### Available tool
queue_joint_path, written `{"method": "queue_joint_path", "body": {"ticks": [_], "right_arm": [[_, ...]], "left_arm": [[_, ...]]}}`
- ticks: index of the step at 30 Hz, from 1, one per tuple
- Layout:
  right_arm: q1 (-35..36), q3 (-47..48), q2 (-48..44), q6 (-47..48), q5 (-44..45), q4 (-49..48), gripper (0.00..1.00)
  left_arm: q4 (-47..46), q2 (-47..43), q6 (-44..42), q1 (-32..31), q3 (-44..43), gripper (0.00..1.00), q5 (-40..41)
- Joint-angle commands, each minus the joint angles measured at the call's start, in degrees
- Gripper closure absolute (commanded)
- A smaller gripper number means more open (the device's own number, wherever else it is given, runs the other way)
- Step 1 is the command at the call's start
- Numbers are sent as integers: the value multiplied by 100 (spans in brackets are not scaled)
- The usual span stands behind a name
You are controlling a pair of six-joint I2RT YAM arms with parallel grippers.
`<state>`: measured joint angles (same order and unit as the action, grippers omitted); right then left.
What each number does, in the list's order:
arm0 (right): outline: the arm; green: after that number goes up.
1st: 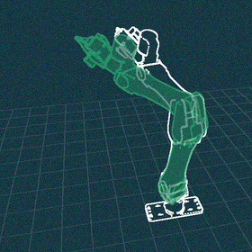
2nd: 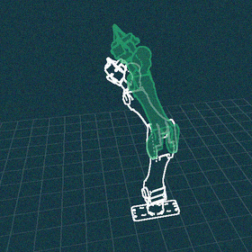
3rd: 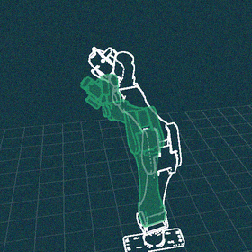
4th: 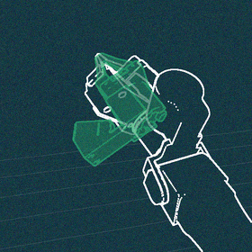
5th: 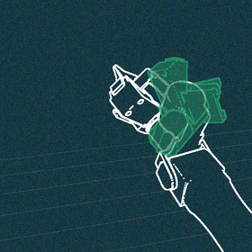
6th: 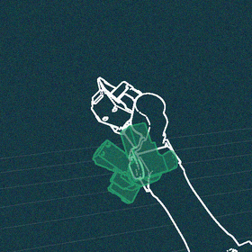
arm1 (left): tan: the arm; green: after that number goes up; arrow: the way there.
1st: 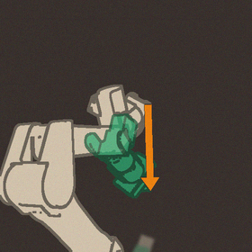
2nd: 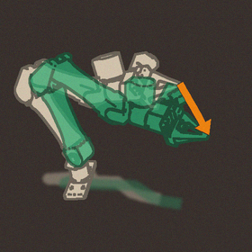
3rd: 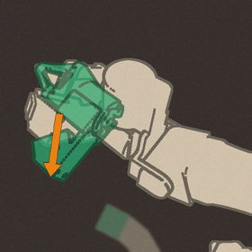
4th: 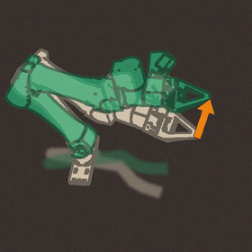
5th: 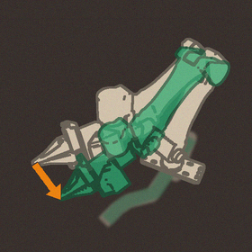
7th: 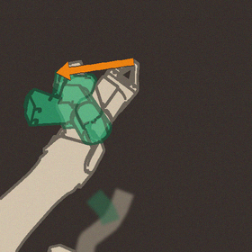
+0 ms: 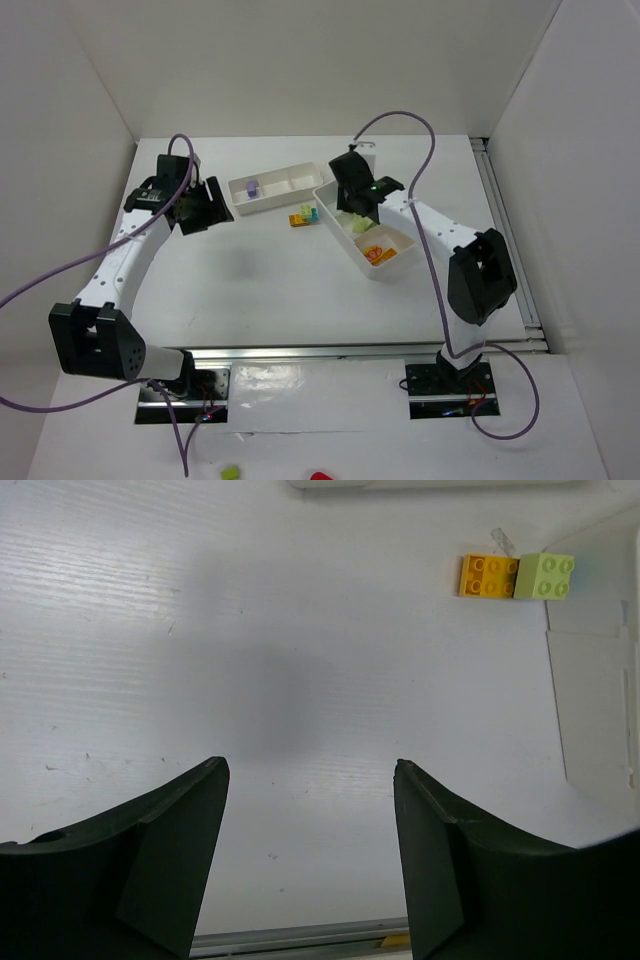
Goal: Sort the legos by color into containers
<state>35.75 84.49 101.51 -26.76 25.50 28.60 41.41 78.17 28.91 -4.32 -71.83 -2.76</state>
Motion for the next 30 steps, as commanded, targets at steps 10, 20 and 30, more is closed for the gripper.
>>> {"method": "queue_joint_path", "body": {"ticks": [10,20,30], "right_arm": [[-377,-21,-18,153,96,-276,27],[802,946,667,541,-325,-214,30],[881,2211,2196,488,-511,-39,25]], "left_arm": [[-151,137,54,-175,-279,23,-66],[-151,137,106,-175,-384,23,136],[-98,31,106,-175,-331,23,189]]}}
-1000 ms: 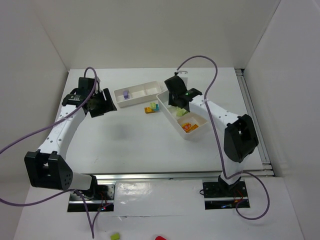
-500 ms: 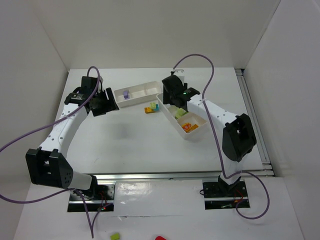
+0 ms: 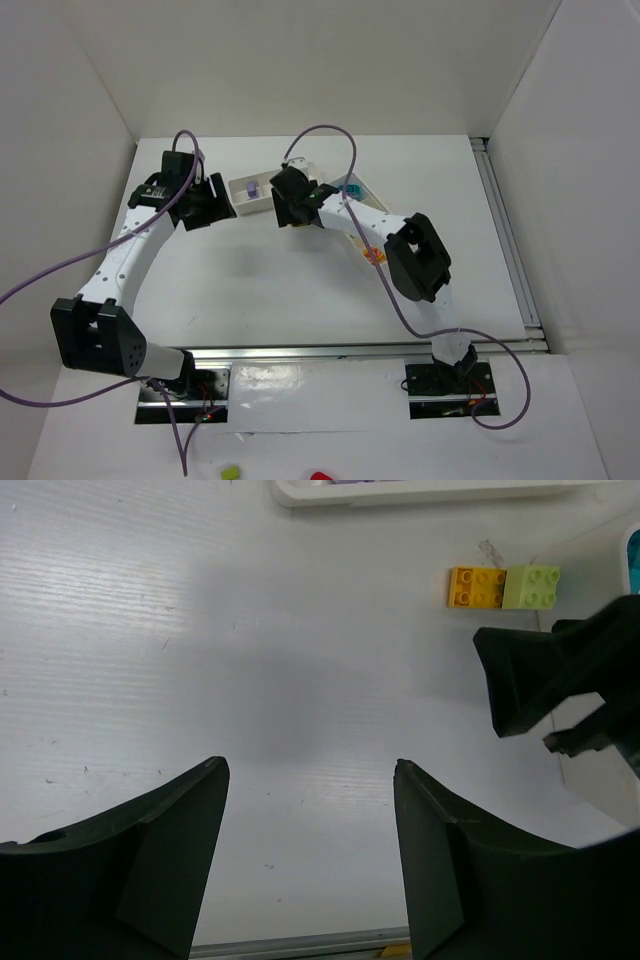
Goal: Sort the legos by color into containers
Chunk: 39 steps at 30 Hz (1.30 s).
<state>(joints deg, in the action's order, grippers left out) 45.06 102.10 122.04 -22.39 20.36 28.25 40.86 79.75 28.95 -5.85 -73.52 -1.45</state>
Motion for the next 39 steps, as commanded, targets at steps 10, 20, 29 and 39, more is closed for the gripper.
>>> {"method": "queue_joint_path", "body": {"ticks": [10,20,29,39], "right_arm": [[-102,714,488,103,337,-4,25],[-330,1074,804,217,486,224,25],[-331,1014,1006,165,311,138,39],[-331,1049,489,112,65,190,71]], "left_arm": [[-43,-126,102,-22,-58,23,57],[-43,-73,102,-22,-58,23,57],[-43,-20,102,-22,-58,23,57],[-95,85,-91,-22,-58,23,-214]]}}
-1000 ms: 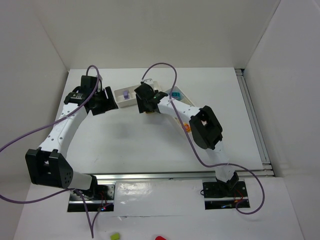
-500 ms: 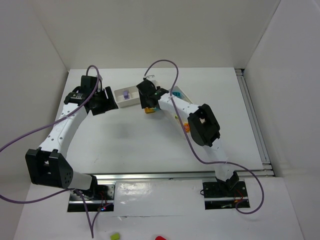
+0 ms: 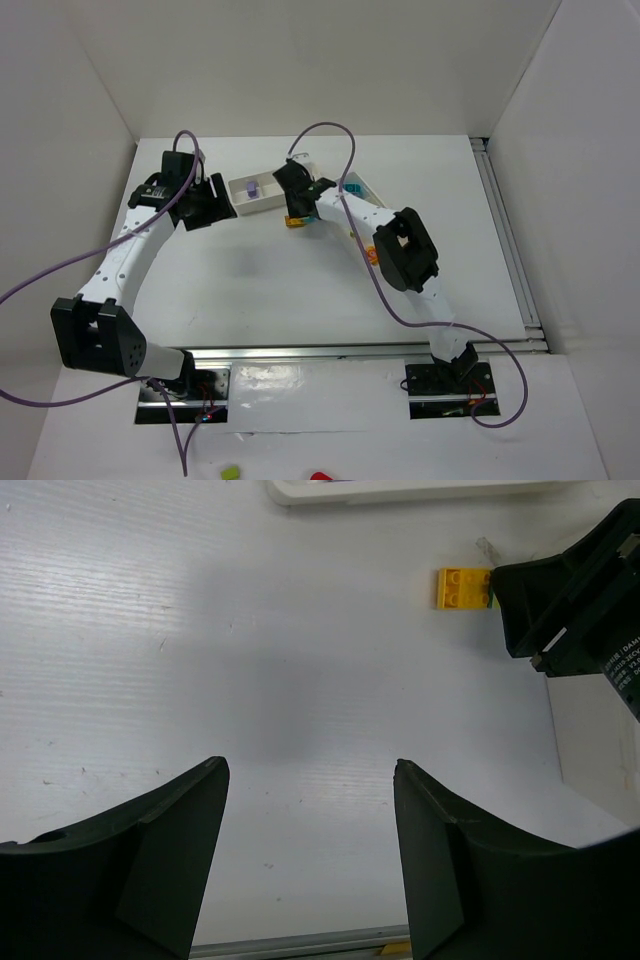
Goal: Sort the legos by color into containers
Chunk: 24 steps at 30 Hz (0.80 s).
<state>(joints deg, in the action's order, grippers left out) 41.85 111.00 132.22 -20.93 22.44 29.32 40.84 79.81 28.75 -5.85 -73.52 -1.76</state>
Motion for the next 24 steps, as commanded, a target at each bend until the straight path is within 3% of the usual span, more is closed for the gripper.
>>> {"method": "queue_joint_path", "body": {"ticks": [1,7,14,24], "right_arm": [[-71,-7,-670,-34,-247,4,71],[-360,-1218,-1927,-86,-1346,-524,71],[-528,-1863,-2587,-192,-1725,-577,71],[-423,-1924,-2640,-254,-1787,-577,71]], "left_arm": [[-198,79,-141,-22,12,23,-306],[-550,614,-388,-22,205,9,-1975],[-2640,633,841,-214,1286,6,-3750],[-5252,737,2398,-329,2113,9,-4499]]}}
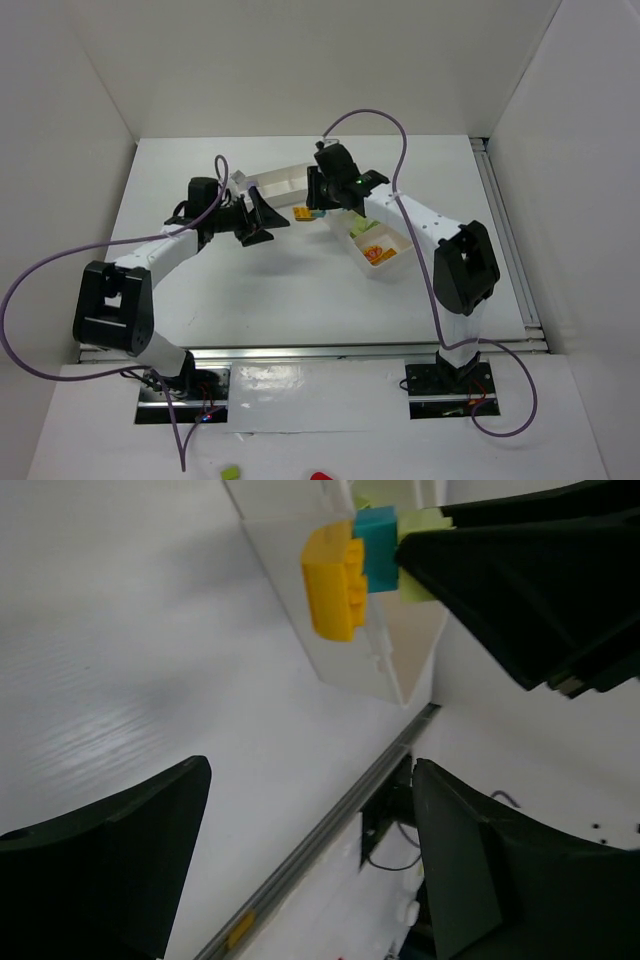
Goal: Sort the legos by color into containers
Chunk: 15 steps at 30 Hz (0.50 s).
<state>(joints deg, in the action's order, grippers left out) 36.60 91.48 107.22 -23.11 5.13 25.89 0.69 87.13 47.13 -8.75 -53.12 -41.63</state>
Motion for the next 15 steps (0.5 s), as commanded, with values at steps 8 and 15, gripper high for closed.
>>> {"method": "queue_joint_path", "body": {"ticks": [8,15], "right_arm": [[268,80,-193,-88,-117,-181,71],[445,80,-263,-202,-170,-233,71]], "left_arm": [[-1044,611,437,-100,-444,18,-355],[-965,919,375,-232,-717,29,-250]]}}
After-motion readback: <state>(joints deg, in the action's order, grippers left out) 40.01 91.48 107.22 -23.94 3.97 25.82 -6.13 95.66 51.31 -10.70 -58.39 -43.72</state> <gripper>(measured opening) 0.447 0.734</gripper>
